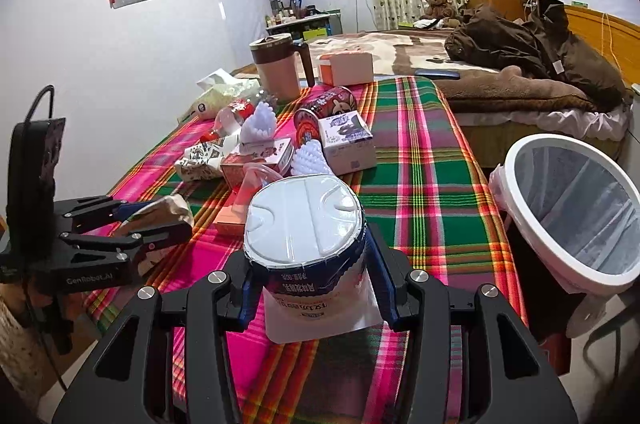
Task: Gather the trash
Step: 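Grasp the white paper bag with the left tool while the right tool lifts the cup, then carry the cup and paper bag over the white bin and open both tools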
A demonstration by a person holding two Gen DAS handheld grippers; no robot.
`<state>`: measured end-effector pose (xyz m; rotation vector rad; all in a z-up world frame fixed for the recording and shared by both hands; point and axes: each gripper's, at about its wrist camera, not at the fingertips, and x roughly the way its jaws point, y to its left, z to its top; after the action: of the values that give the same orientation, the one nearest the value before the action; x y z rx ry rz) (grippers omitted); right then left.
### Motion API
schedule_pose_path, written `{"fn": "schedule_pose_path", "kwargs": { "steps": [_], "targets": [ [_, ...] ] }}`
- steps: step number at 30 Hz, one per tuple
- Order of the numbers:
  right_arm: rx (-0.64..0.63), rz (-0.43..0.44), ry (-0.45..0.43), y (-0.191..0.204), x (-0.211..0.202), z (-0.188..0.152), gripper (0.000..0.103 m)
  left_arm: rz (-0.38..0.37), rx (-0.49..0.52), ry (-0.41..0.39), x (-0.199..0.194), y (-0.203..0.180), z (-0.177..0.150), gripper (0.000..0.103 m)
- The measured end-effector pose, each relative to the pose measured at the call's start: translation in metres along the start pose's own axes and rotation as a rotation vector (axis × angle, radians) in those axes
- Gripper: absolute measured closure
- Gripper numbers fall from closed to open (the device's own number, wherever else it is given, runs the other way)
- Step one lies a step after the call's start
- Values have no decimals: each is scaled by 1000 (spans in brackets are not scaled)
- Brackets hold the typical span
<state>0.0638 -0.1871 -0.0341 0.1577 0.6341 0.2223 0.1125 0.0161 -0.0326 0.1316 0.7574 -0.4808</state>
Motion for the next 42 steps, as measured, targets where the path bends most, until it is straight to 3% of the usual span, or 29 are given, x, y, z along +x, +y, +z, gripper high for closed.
{"fn": "schedule_pose_path", "kwargs": {
  "steps": [6, 17, 29, 42],
  "targets": [
    [2, -4, -29, -6, -11, 8, 55, -33, -52, -48, -16, -11, 15, 51],
    [12, -84, -102, -40, -42, 26, 55, -104, -4, -105, -16, -67, 55, 51],
    [68, -248, -150, -104, -66, 43, 55, -241, 60, -98, 21, -142, 94, 51],
    [117, -360, -78, -171, -58, 38, 55, -384, 97, -26, 82, -215, 120, 51]
  ]
}}
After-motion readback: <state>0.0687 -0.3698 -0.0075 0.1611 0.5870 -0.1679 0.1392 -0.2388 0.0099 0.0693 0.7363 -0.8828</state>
